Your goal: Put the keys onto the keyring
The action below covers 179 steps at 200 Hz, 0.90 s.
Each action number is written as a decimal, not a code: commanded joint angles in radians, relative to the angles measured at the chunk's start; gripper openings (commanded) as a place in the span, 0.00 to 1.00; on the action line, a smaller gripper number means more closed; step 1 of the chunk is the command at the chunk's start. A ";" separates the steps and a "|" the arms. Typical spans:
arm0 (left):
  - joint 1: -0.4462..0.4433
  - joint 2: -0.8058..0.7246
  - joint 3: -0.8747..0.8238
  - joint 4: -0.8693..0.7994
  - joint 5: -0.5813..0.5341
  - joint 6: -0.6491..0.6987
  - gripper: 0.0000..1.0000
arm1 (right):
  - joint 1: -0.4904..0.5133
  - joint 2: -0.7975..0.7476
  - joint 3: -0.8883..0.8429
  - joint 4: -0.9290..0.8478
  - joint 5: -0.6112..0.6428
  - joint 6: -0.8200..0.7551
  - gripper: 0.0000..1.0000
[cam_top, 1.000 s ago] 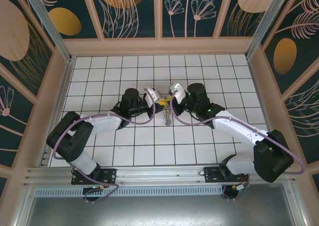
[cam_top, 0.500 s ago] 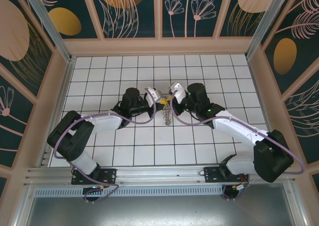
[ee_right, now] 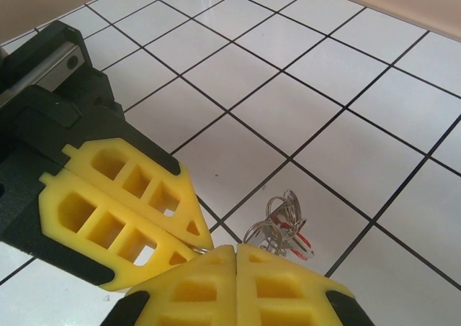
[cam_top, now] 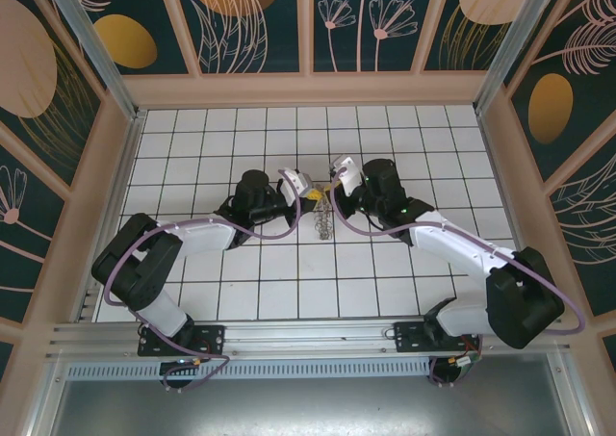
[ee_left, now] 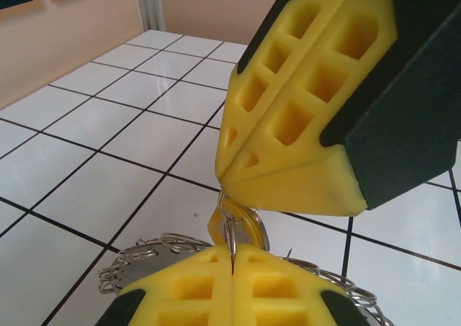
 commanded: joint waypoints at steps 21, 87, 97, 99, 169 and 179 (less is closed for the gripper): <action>-0.003 0.009 -0.019 0.065 0.018 -0.025 0.00 | -0.023 0.012 0.029 0.028 -0.007 0.014 0.00; -0.003 0.005 0.004 0.022 0.023 0.000 0.19 | -0.022 -0.016 0.032 0.044 -0.086 -0.014 0.00; -0.002 0.005 0.010 0.012 0.025 0.006 0.19 | -0.022 -0.017 0.032 0.042 -0.087 -0.018 0.00; -0.002 0.005 0.012 0.011 0.025 0.006 0.19 | -0.022 -0.018 0.034 0.042 -0.088 -0.018 0.00; -0.002 0.011 0.035 0.002 0.038 0.003 0.26 | -0.021 -0.030 0.034 0.031 -0.090 -0.031 0.00; -0.002 0.013 0.038 0.002 0.045 0.000 0.26 | -0.021 -0.031 0.033 0.031 -0.088 -0.034 0.00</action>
